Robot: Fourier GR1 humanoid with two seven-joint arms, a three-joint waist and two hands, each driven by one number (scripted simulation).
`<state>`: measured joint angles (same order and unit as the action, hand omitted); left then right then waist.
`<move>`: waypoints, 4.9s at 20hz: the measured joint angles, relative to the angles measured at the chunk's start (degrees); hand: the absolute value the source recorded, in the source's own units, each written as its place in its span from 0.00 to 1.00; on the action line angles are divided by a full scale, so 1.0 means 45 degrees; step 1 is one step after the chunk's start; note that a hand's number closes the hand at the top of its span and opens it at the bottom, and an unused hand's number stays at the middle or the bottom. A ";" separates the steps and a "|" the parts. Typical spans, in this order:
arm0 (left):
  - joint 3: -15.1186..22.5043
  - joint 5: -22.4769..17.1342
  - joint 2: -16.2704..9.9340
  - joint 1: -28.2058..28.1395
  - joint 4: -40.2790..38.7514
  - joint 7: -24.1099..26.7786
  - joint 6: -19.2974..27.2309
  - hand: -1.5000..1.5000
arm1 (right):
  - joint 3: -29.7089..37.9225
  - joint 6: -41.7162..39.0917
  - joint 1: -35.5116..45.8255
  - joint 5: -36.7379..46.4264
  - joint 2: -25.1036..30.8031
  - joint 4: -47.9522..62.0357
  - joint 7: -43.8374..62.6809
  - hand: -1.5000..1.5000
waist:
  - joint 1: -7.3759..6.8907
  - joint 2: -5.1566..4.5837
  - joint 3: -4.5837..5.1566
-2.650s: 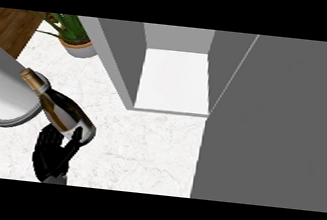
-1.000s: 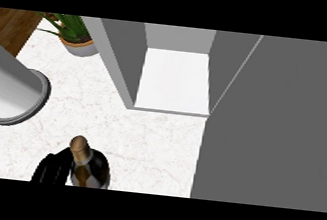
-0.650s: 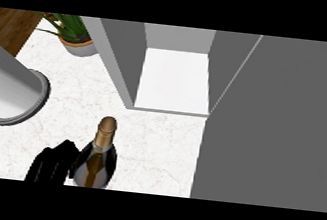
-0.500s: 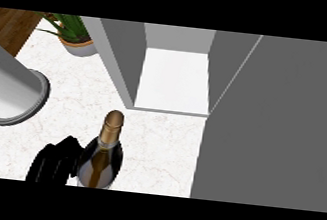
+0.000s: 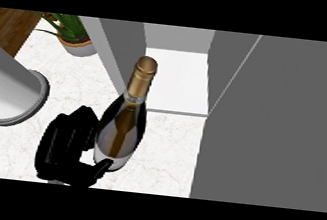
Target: Pick up the wine, place it into the cabinet and close the cabinet
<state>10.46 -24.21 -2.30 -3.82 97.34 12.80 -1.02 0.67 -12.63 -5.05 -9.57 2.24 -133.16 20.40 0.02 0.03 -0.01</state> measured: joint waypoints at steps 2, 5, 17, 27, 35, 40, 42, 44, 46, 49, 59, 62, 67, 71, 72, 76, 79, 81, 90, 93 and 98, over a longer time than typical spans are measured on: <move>0.0109 0.0192 0.0192 0.0590 -0.0387 -0.0037 0.0376 1.00 | -0.0124 0.0026 -0.0170 0.0104 -0.0025 -0.0102 -0.0053 0.00 | 0.0021 -0.0001 0.0001; 0.0186 0.0449 0.0353 0.1320 -0.0522 -0.0349 0.0922 1.00 | 0.0086 -0.0029 -0.0170 -0.0164 0.0070 -0.0227 0.0073 0.00 | 0.0031 -0.0003 -0.0001; 0.1742 0.1450 0.0499 0.4939 -0.3073 -0.0081 0.4291 1.00 | 0.0188 -0.0172 -0.0147 -0.0033 0.0068 0.0265 -0.0450 0.00 | 0.0085 -0.0012 -0.0001; 0.2651 0.0340 0.0507 0.6883 -0.6543 0.1271 0.5668 1.00 | 0.0059 -0.0247 -0.0463 0.0027 -0.0020 -0.0066 -0.0401 0.00 | 0.0137 -0.0021 0.0002; 0.2968 -0.0530 0.0509 0.6993 -0.8182 0.2508 0.5811 1.00 | 0.0296 -0.0180 -0.0028 -0.0206 0.0100 -0.0002 -0.0154 0.00 | 0.0111 -0.0019 0.0004; 0.3035 -0.1349 0.0511 0.7366 -0.9784 0.3455 0.5519 1.00 | 0.0500 -0.0271 -0.0033 -0.0419 0.0185 0.0042 -0.0119 0.00 | 0.0149 -0.0029 0.0005; 0.2938 -0.1683 0.0511 0.7474 -1.0492 0.3967 0.5213 1.00 | 0.0611 -0.0225 0.0129 -0.0489 0.0226 0.0140 -0.0040 0.00 | 0.0154 -0.0032 0.0009; 0.3023 -0.2224 0.0509 0.7635 -1.0987 0.4412 0.5097 1.00 | 0.0478 -0.0102 0.0221 -0.0372 0.0183 0.0036 0.0156 0.00 | 0.0170 -0.0037 0.0008; 0.2799 -0.2749 0.0510 0.7973 -1.1819 0.4909 0.4561 1.00 | 0.0495 -0.0169 0.0231 -0.0459 0.0194 0.0109 0.0110 0.00 | 0.0209 -0.0050 0.0010; 0.2843 -0.3473 0.0511 0.8237 -1.2057 0.4981 0.4290 1.00 | 0.0302 -0.0120 0.0180 -0.0109 0.0020 0.0321 -0.0170 0.00 | 0.0193 -0.0045 0.0010; 0.2741 -0.4990 0.0511 1.0246 -1.4952 0.5735 0.3004 1.00 | 0.0091 -0.0358 -0.0327 -0.0080 -0.0140 0.0403 -0.0650 0.00 | 0.0325 -0.0071 0.0012; 0.3096 -0.5576 0.0510 1.0493 -1.5057 0.5734 0.3104 1.00 | 0.0236 -0.0475 -0.0394 -0.0295 -0.0049 0.0418 -0.0660 0.00 | 0.0354 -0.0072 0.0010; 0.3338 -0.6430 0.0510 1.1211 -1.5816 0.5922 0.2871 1.00 | 0.0289 -0.0633 -0.0407 -0.0340 0.0003 0.0624 -0.0841 0.00 | 0.0426 -0.0097 0.0013; 0.3302 -0.6818 0.0511 1.1777 -1.6308 0.5969 0.2803 1.00 | 0.0536 -0.0591 0.0100 -0.0462 0.0106 0.1051 -0.0844 0.00 | 0.0427 -0.0107 0.0011; 0.3275 -0.6955 0.0509 1.1993 -1.6489 0.5929 0.2770 1.00 | 0.0577 -0.0636 0.0121 -0.0497 0.0103 0.1149 -0.0968 0.00 | 0.0461 -0.0119 0.0012; 0.3138 -0.7186 0.0511 1.2725 -1.7060 0.5614 0.2891 1.00 | 0.0490 -0.0527 0.0120 -0.0401 0.0081 0.0890 -0.0789 0.00 | 0.0473 -0.0119 0.0011; 0.3252 -0.7323 0.0510 1.2868 -1.7514 0.5637 0.3069 1.00 | 0.0420 -0.0477 0.0338 -0.0356 0.0081 0.0971 -0.0708 0.00 | 0.0549 -0.0145 0.0012; 0.3238 -0.7343 0.0509 1.3057 -1.7919 0.5549 0.3043 1.00 | 0.0235 -0.0606 0.0114 -0.0232 -0.0013 0.1102 -0.0968 0.00 | 0.0594 -0.0163 0.0012; 0.2871 -0.7431 0.0510 1.3093 -1.9156 0.6324 0.2577 1.00 | 0.0234 -0.0446 0.0378 -0.0496 0.0076 0.0615 -0.0392 0.00 | 0.0707 -0.0222 0.0021; 0.2656 -0.7532 0.0525 1.3146 -1.9314 0.6749 0.2583 1.00 | 0.0052 -0.0365 0.0578 -0.0270 0.0048 0.0705 -0.0295 0.00 | 0.0727 -0.0247 0.0035; 0.2550 -0.7366 0.0536 1.3276 -1.9506 0.7474 0.2467 0.00 | 0.0035 -0.0405 0.0449 -0.0099 0.0029 0.0713 -0.0513 0.00 | 0.0726 -0.0308 0.0093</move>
<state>21.93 -57.36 0.11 55.92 9.57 46.43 10.08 0.83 -14.46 -3.03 -10.02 2.37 -129.95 18.09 3.28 -1.35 0.40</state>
